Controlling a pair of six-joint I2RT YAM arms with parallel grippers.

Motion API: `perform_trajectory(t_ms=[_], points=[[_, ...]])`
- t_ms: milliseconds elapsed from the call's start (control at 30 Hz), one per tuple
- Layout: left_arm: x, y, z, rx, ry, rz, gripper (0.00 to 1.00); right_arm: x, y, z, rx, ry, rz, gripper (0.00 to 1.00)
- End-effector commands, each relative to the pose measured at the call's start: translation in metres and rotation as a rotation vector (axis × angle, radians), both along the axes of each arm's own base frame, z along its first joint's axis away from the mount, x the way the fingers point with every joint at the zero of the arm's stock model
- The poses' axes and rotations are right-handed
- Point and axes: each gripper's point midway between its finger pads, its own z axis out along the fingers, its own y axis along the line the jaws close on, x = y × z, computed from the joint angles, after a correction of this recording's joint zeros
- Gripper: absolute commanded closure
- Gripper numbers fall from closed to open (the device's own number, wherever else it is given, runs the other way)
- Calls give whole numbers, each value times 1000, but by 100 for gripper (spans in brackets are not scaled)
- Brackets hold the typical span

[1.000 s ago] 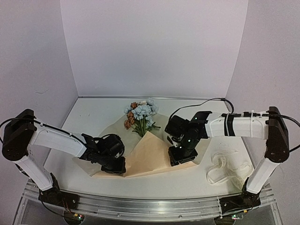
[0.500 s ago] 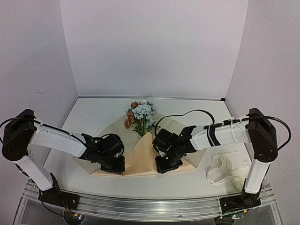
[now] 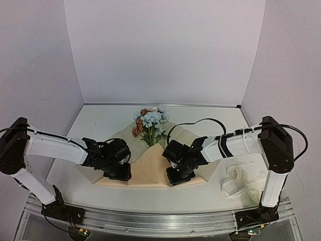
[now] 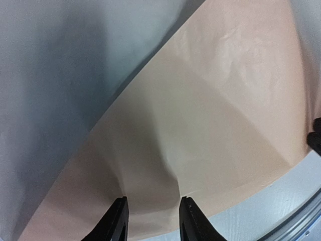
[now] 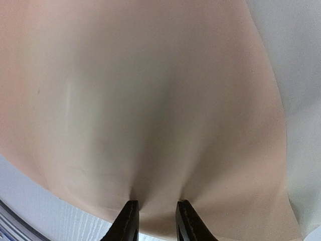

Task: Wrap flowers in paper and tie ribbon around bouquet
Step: Press the fold line of the 1/4-folded wrapping paper.

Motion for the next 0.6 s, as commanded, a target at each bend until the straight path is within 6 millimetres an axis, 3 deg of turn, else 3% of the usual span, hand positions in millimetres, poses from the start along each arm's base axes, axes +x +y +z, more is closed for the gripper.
perform_trajectory(t_ms=[0, 133, 267, 433, 567], points=[[14, -35, 53, -109, -145, -99, 62, 1, -10, -8, -39, -5, -51, 74], [-1, -70, 65, -197, -186, -251, 60, 0, -10, -10, -28, 6, -69, 74], [-22, -96, 60, -243, -183, -397, 59, 0, -9, -12, -20, 8, -85, 75], [-35, -109, 42, -229, -167, -466, 61, -1, -7, -15, -18, 23, -100, 74], [-33, -106, 24, -194, -154, -447, 62, -1, -6, -17, -14, 29, -114, 75]])
